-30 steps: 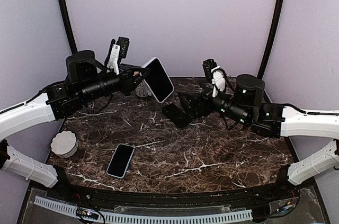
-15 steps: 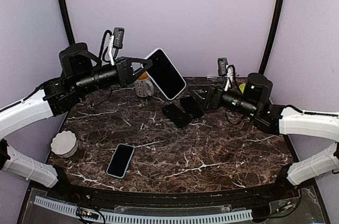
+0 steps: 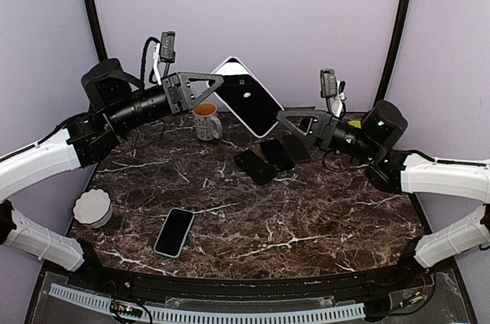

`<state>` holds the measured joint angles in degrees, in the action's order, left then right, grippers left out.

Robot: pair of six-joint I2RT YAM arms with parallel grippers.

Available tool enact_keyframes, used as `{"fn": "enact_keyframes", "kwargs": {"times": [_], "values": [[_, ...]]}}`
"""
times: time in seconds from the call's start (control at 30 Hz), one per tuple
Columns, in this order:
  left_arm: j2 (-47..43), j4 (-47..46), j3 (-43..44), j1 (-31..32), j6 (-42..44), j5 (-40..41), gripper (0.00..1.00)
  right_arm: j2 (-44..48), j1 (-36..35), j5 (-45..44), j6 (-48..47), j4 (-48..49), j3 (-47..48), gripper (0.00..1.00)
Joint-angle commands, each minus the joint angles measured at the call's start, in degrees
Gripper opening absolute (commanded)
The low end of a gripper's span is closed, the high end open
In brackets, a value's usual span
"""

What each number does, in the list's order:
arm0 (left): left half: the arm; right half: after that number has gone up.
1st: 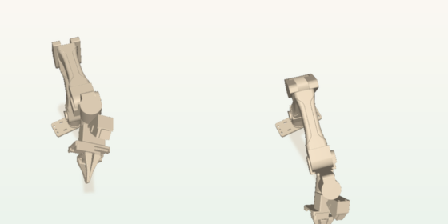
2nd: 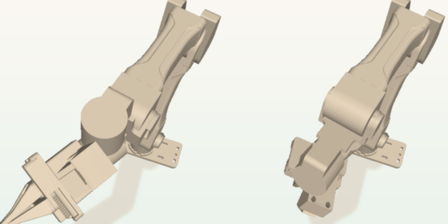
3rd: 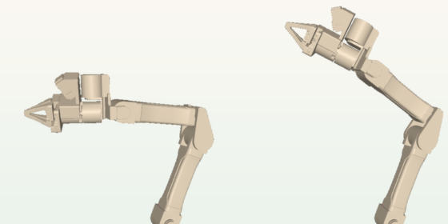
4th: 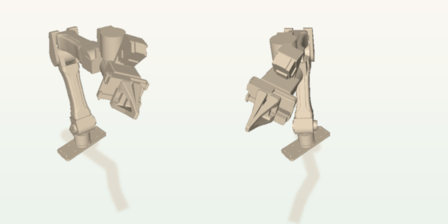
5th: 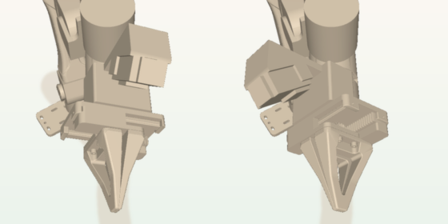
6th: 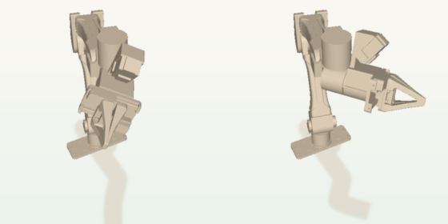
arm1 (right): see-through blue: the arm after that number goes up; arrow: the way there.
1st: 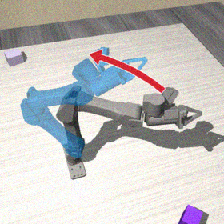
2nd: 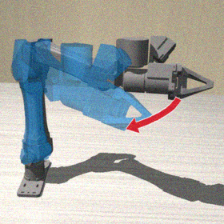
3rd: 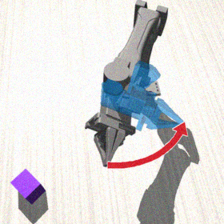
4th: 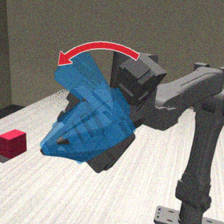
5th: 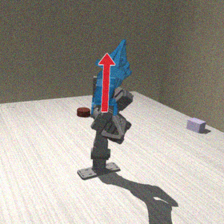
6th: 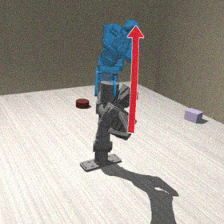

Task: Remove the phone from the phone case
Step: Pass from the left arm to the right

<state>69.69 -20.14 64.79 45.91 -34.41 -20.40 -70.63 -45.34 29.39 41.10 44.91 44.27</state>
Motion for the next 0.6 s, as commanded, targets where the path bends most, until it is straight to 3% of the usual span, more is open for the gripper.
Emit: {"fn": "enact_keyframes", "kwargs": {"times": [0.0,0.17,0.5,0.57], "values": [[-0.9,-8.8,1.8,-0.2,-4.0,-2.4,0.00,-1.8,0.3,5.1,6.2,10.5,2.8,0.85],[-0.8,-9.1,1.0,-0.2,-4.2,-2.4,0.00,-2.7,0.3,6.9,7.9,12.8,3.7,0.75],[0.1,-9.6,0.1,-0.2,-4.4,-2.5,0.00,-4.7,0.2,9.5,7.7,13.6,5.7,0.47],[0.1,-9.3,-0.1,-0.2,-3.8,-2.1,0.00,-4.9,0.3,9.9,7.7,13.8,5.9,0.37]]}}
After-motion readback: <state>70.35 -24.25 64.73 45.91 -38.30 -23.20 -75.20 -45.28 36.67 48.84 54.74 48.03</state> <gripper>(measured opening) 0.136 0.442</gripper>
